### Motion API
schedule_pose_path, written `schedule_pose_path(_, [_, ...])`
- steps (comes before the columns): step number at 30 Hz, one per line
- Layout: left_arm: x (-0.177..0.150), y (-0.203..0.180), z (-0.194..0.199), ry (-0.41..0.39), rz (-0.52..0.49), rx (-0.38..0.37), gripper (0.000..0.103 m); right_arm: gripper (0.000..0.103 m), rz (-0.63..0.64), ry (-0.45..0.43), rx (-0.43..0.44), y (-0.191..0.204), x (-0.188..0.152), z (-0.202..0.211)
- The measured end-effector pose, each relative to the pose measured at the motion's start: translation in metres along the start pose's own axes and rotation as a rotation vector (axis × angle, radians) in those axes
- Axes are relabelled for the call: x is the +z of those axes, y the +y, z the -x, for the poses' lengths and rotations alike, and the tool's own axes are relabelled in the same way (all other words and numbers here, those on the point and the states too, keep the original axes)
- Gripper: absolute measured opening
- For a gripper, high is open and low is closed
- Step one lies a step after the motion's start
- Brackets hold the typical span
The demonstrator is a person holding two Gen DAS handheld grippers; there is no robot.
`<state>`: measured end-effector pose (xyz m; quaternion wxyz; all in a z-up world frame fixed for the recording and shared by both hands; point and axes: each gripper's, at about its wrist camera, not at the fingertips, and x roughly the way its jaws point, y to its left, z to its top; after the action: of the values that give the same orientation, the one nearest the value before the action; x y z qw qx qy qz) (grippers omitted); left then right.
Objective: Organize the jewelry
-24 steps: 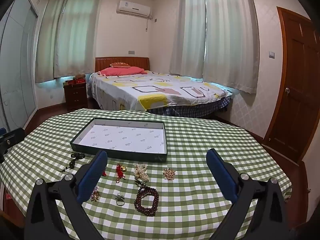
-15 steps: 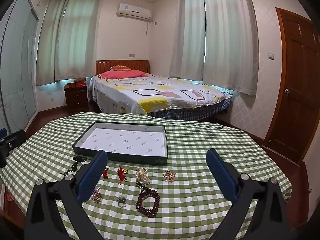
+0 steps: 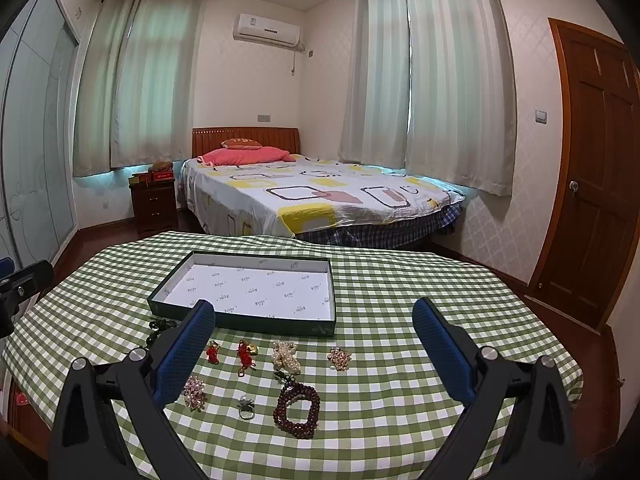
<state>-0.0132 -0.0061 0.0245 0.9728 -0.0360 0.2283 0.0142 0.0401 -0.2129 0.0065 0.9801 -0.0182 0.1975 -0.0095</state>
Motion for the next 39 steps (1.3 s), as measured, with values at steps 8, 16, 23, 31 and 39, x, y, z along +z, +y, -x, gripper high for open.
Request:
schedule_pose_path(8, [-0.0013,-0.0009,0.0001,0.000,0.001,-0.002,0.099,0.096,-0.001,-0.007,-0.001,-0.0005,0.0004,0.0011])
schedule_pose_path(16, [-0.0038,0.0007,0.0004,0.001,0.004,0.000,0.099,0.097,-0.001,-0.012,-0.001,-0.0002,-0.0005,0.0012])
schedule_pose_path(23, [-0.0054,0.0009,-0.0007,0.002,0.006,0.002,0.099,0.097,-0.001,-0.015,-0.002,0.0003,-0.0007,0.0011])
schedule_pose_path(31, [-0.0074,0.0012,-0.0016,0.007,0.006,0.000,0.099,0.097,-0.001,-0.015,-0.001,0.0021,0.0005,0.0009])
schedule_pose_path(39, [-0.0082,0.0012,-0.0020,0.006,0.007,0.001,0.099,0.097,-0.002,-0.017,-0.001,0.0014,-0.0024,0.0009])
